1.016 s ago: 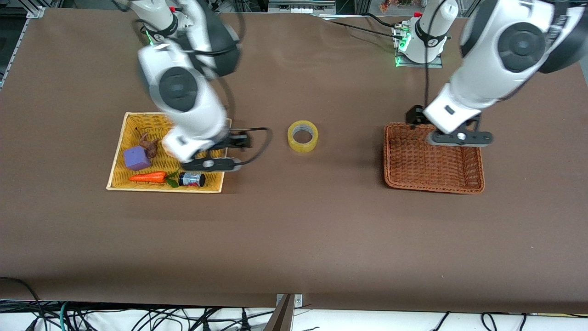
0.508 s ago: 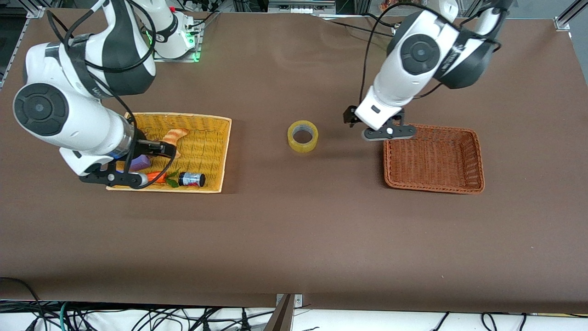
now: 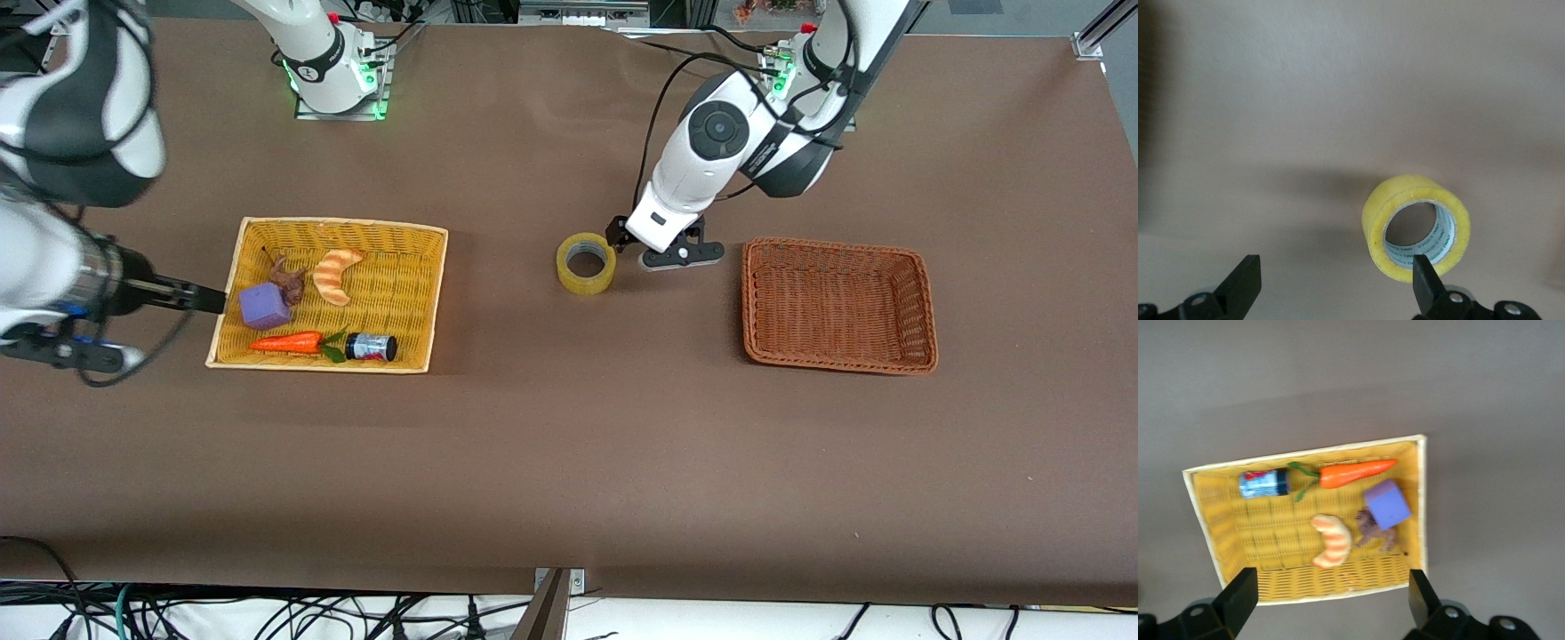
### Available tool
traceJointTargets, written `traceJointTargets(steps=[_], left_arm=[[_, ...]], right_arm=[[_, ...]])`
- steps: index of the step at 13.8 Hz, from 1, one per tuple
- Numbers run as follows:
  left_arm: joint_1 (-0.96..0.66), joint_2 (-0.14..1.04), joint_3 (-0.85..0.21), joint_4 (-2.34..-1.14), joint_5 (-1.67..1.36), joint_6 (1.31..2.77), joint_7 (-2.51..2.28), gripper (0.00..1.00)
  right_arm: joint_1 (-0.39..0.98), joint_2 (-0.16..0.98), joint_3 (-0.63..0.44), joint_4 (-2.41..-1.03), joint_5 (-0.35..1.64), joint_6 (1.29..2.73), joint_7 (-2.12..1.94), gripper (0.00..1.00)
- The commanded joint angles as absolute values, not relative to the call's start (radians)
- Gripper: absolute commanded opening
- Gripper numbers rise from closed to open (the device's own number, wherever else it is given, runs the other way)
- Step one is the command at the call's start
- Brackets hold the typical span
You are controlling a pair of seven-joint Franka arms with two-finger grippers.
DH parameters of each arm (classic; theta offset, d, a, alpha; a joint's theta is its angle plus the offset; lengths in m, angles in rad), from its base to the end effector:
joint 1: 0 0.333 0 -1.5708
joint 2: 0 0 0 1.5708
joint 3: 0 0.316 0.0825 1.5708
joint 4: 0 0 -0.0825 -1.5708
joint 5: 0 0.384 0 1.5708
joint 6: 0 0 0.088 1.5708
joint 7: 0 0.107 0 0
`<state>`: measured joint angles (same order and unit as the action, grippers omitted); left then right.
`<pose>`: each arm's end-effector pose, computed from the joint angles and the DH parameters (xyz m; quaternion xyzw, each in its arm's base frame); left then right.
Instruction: Transfer tape with both arms
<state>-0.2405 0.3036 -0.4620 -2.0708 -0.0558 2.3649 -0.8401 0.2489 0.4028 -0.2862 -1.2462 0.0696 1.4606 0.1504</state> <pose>0.4521 -0.3751 0.3010 0.9914 0.0979 -0.0532 0.0688 0.6530 0.0199 0.5298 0.9923 -0.0865 -0.0850 0.0262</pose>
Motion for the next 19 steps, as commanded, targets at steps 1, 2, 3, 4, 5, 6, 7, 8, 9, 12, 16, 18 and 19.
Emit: traceJointTargets(steps=[1, 2, 3, 4, 5, 6, 7, 8, 9, 12, 16, 18, 19], left_arm=[[-0.252, 0.362, -0.463, -2.066, -0.078, 2.413, -0.844, 1.00], [-0.273, 0.394, -0.463, -2.063, -0.080, 2.439, -0.844, 1.00], [-0.296, 0.423, -0.463, -2.060, -0.081, 2.469, -0.845, 1.00], [-0.316, 0.451, -0.462, -2.060, -0.081, 2.497, -0.866, 1.00], [-0.333, 0.480, -0.459, -2.056, -0.077, 2.526, -0.896, 1.00], [-0.344, 0.495, -0.456, -2.056, -0.075, 2.549, -0.905, 1.00], [-0.344, 0.505, -0.451, -2.056, -0.074, 2.560, -0.905, 1.00], [-0.345, 0.514, -0.448, -2.056, -0.074, 2.562, -0.904, 0.97], [-0.345, 0.517, -0.446, -2.056, -0.074, 2.563, -0.904, 0.88], [-0.350, 0.523, -0.446, -2.056, -0.074, 2.563, -0.904, 0.47], [-0.351, 0.535, -0.442, -2.056, -0.075, 2.563, -0.899, 0.00], [-0.351, 0.535, -0.434, -2.056, -0.075, 2.563, -0.894, 0.00], [-0.351, 0.531, -0.427, -2.056, -0.072, 2.562, -0.891, 0.00]], right_arm=[[0.112, 0.278, -0.195, -1.343, 0.081, 1.457, 0.124, 1.00], [0.080, 0.218, -0.169, -1.398, 0.074, 1.480, 0.124, 1.00], [0.046, 0.163, -0.137, -1.446, 0.066, 1.502, 0.124, 1.00], [-0.012, 0.111, -0.102, -1.486, 0.066, 1.505, 0.124, 1.00], [-0.053, 0.080, -0.065, -1.503, 0.067, 1.505, 0.114, 1.00], [-0.080, 0.069, -0.043, -1.500, 0.067, 1.506, 0.100, 1.00], [-0.086, 0.054, -0.022, -1.502, 0.048, 1.505, 0.051, 1.00], [-0.092, 0.032, 0.001, -1.517, 0.026, 1.484, 0.004, 1.00], [-0.107, 0.014, 0.015, -1.547, 0.018, 1.467, -0.009, 1.00], [-0.124, 0.011, 0.025, -1.572, 0.012, 1.476, -0.009, 1.00], [-0.127, 0.072, 0.018, -1.523, 0.008, 1.465, -0.017, 1.00], [-0.124, 0.077, 0.020, -1.523, -0.015, 1.465, -0.017, 1.00], [-0.124, 0.075, 0.020, -1.523, -0.020, 1.463, -0.017, 1.00]])
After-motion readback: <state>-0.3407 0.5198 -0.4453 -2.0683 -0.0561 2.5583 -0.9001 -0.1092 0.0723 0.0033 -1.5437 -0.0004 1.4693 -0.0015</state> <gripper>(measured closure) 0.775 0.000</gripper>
